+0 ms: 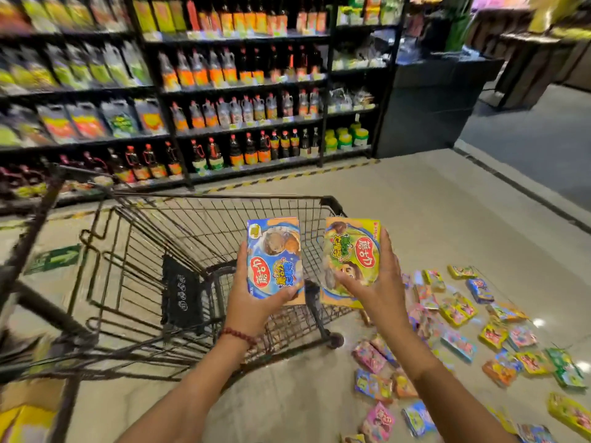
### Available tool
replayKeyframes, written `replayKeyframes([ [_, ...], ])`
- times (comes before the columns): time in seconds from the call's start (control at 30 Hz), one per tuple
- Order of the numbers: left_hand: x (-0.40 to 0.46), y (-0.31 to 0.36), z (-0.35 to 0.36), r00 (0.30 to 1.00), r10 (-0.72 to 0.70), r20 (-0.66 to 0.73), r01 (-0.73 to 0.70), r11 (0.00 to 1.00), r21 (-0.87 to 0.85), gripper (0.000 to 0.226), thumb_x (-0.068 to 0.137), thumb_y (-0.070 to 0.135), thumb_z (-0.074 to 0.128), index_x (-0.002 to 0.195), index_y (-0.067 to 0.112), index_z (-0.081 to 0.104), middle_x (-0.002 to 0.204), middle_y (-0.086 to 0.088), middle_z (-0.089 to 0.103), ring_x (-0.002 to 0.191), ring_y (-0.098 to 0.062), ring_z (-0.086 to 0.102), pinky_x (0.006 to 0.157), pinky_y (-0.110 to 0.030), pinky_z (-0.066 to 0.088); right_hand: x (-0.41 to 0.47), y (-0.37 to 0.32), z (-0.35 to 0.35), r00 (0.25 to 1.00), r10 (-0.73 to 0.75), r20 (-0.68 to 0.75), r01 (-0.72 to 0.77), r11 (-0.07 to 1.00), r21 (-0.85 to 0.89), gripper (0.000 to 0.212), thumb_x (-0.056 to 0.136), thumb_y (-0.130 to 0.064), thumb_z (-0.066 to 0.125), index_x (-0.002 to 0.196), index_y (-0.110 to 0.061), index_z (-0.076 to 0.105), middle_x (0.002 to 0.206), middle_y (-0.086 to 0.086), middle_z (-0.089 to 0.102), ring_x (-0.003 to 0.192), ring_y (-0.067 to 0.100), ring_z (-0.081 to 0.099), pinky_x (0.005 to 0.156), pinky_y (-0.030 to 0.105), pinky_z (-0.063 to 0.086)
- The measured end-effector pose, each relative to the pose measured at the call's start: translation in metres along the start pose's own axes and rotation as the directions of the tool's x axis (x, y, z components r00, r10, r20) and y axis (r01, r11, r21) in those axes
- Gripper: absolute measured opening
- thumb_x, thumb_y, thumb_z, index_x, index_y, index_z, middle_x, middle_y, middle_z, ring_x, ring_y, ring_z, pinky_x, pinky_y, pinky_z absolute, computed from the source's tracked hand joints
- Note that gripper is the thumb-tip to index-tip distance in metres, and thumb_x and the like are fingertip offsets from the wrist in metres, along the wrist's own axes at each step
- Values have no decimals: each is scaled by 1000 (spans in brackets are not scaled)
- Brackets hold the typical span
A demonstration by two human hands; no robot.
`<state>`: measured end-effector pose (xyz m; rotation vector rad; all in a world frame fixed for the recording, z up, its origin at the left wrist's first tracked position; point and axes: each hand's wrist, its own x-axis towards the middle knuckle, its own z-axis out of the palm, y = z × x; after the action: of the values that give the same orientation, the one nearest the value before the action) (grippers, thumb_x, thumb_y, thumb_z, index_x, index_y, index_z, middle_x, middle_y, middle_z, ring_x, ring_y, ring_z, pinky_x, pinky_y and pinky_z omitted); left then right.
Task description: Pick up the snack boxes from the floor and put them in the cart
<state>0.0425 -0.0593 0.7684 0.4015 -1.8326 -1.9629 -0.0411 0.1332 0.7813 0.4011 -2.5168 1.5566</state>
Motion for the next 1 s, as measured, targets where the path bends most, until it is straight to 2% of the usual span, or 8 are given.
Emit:
replayKeyframes([
  [0.1, 43, 3, -29, 998, 18, -62, -18, 1000, -3, 106, 59, -6, 83, 144, 26, 28, 126, 4, 56, 101, -5, 64, 74, -25, 57, 38, -15, 41, 997, -49, 67, 49, 999, 0, 107, 69, -36, 84, 150, -32, 14, 136, 7, 42, 114, 8, 37, 90, 12, 28],
  [0.23, 101, -10, -72, 995, 31, -100, -28, 999, 31, 107, 55, 5, 88, 138, 39, 31, 128, 5, 56, 105, -9, 64, 81, -36, 57, 87, -27, 101, 986, -77, 148, 78, 997, 2, 110, 69, -29, 85, 153, -25, 15, 132, 3, 41, 101, 0, 44, 77, -8, 25],
  [0.37, 154, -37, -113, 988, -5, -151, 13, 999, 49, 94, 63, -7, 81, 124, 49, 36, 124, 11, 56, 105, -5, 63, 76, -25, 56, 131, -26, 175, 965, -52, 256, 39, 998, 55, 109, 68, -35, 85, 151, -36, 15, 134, 1, 44, 108, 1, 51, 85, 9, 40],
  [0.5, 182, -75, -148, 972, -124, -200, 143, 986, 83, 98, 64, -5, 81, 130, 48, 31, 129, 2, 55, 108, -8, 62, 84, -35, 56, 152, -6, 234, 942, -7, 334, -4, 1000, 31, 104, 72, -30, 83, 153, -27, 17, 127, -2, 43, 101, -27, 38, 76, -7, 28],
  [0.63, 197, -121, -168, 941, -231, -246, 262, 960, 98, 97, 59, 8, 85, 123, 57, 30, 121, 14, 57, 103, -3, 63, 76, -35, 58, 163, 33, 281, 915, 93, 393, -101, 995, 1, 103, 71, -37, 83, 152, -31, 20, 125, 1, 48, 109, 10, 50, 90, 24, 41],
  [0.77, 212, -167, -175, 911, -321, -260, 355, 930, 97, 100, 61, 5, 86, 123, 61, 30, 120, 15, 58, 103, -5, 63, 78, -37, 58, 171, 73, 316, 879, 150, 452, -152, 988, -32, 97, 74, -35, 80, 150, -37, 19, 125, -2, 47, 107, 8, 48, 82, 7, 37],
  [0.9, 235, -213, -168, 879, -372, -299, 411, 908, 77, 94, 55, 5, 89, 124, 45, 38, 117, 18, 58, 104, -5, 62, 80, -24, 56, 180, 116, 350, 839, 192, 509, -179, 981, -75, 100, 68, -52, 78, 149, -38, 21, 125, -5, 51, 109, 15, 53, 92, 40, 48],
  [1.0, 251, -261, -167, 855, -423, -300, 459, 886, 60, 101, 59, -2, 85, 140, 29, 32, 123, 10, 55, 110, -10, 59, 86, -28, 54, 185, 152, 376, 806, 231, 545, -223, 971, -82, 103, 68, -48, 76, 152, -33, 19, 122, -3, 46, 108, 10, 49, 95, 41, 47],
])
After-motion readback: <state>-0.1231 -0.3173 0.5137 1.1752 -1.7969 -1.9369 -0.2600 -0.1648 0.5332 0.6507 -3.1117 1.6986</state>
